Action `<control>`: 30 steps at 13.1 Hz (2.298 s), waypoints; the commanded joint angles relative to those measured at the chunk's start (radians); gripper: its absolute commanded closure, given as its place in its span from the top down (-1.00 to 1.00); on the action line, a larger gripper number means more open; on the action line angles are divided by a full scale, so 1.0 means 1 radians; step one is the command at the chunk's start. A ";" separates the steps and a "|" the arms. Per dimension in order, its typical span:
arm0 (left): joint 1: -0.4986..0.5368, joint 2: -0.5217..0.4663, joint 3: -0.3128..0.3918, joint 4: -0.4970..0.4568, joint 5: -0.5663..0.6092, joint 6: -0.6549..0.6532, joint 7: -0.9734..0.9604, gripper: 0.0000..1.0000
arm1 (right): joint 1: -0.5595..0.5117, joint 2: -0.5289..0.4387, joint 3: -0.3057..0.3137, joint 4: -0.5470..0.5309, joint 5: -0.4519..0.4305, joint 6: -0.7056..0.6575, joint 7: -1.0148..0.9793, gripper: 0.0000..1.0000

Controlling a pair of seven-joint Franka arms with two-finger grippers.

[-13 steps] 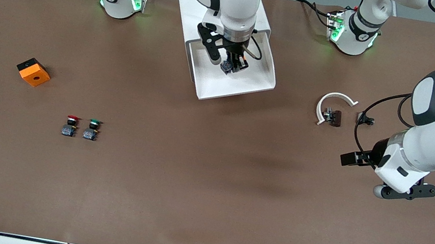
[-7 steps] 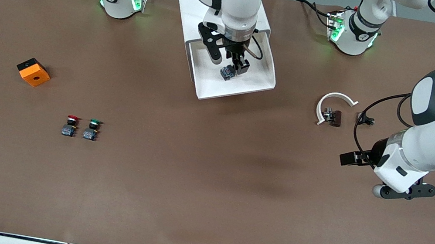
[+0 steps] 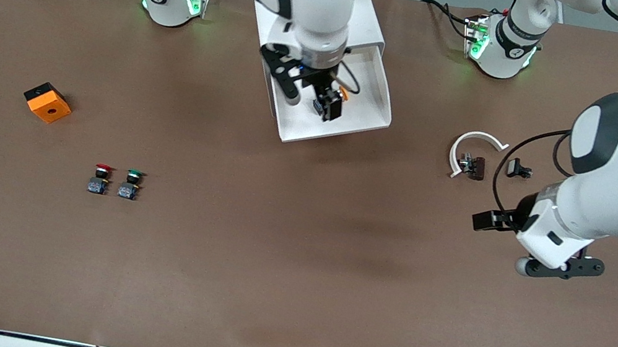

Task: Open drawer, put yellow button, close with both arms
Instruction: 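Carry the yellow button with the right gripper into the open drawer, then release the button and withdraw the right gripper while the left gripper approaches, then push the open drawer shut with the left gripper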

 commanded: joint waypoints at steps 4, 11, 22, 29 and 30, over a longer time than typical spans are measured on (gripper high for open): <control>-0.056 -0.012 -0.072 -0.140 0.018 0.159 -0.007 1.00 | -0.335 -0.014 0.013 0.125 0.004 -0.224 -0.597 1.00; -0.155 0.006 -0.138 -0.215 0.016 0.283 -0.197 1.00 | -0.710 -0.040 0.013 0.125 -0.007 -0.295 -1.400 1.00; -0.209 0.031 -0.279 -0.244 0.002 0.243 -0.536 1.00 | -0.791 -0.032 0.013 0.123 -0.067 -0.288 -1.523 1.00; -0.208 0.049 -0.398 -0.243 0.001 0.208 -0.696 1.00 | -0.848 -0.110 0.008 0.126 -0.071 -0.305 -1.676 1.00; -0.208 0.046 -0.415 -0.243 0.001 0.188 -0.711 1.00 | -0.857 -0.113 0.010 0.126 -0.070 -0.332 -1.677 1.00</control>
